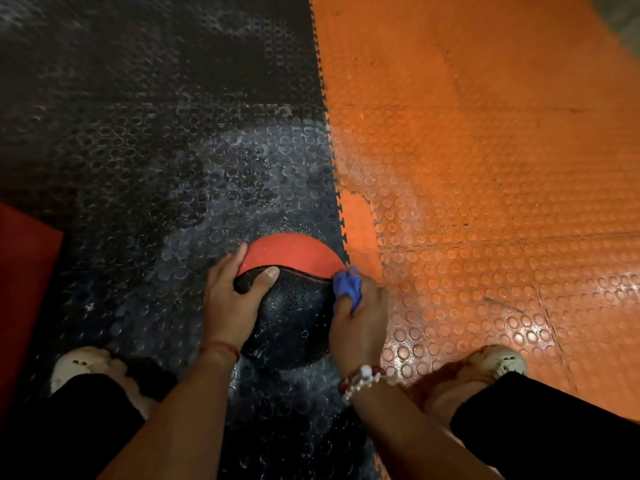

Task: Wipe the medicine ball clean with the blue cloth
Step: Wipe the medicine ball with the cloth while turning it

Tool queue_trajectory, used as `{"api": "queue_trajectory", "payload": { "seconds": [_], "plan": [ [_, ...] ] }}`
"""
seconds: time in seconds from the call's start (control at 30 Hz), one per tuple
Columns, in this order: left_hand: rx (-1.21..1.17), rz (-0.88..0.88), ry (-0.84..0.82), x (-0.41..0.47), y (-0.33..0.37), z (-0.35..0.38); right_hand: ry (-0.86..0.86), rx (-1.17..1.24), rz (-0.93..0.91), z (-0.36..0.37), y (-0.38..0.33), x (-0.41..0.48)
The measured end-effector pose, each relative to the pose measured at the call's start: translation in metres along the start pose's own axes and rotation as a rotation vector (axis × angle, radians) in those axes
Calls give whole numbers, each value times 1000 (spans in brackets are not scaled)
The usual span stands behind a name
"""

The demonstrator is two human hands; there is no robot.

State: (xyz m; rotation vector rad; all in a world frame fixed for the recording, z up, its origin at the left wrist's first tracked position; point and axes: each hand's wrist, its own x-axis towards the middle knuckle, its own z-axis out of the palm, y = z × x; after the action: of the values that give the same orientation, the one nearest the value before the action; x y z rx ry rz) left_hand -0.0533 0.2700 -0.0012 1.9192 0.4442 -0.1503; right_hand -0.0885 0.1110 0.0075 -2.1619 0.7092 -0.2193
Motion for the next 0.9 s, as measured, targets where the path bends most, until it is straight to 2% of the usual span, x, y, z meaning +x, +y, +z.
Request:
{"api": "queue_trajectory", "payload": {
  "seconds": [0.1, 0.2, 0.27, 0.47, 0.5, 0.6, 0.73, 0.8, 0.9],
  "plan": [
    [44, -11, 25, 6, 0, 2, -119, -60, -287, -3, -19, -16],
    [76, -23, 19, 16, 5, 4, -189, -156, -400, 0, -32, 8],
    [67, -44, 19, 21, 7, 4, -161, -192, -368, 3, -36, 31],
    [18, -115, 17, 36, 13, 7, -88, -123, -27, 1, -14, 45],
    [14, -125, 14, 40, 14, 7, -71, -130, -42, -1, -13, 33],
    [31, -139, 3, 49, 17, 7, -83, -119, -241, 0, -20, -5],
    [14, -137, -17, 55, 15, 7, -152, -181, -401, 8, -37, 15],
    [-4, -136, -24, 56, 12, 6, -131, -203, -401, 11, -42, 37],
    [-35, -158, -14, 58, 11, 8, -126, -202, -204, 17, -34, 65]
  ]
}}
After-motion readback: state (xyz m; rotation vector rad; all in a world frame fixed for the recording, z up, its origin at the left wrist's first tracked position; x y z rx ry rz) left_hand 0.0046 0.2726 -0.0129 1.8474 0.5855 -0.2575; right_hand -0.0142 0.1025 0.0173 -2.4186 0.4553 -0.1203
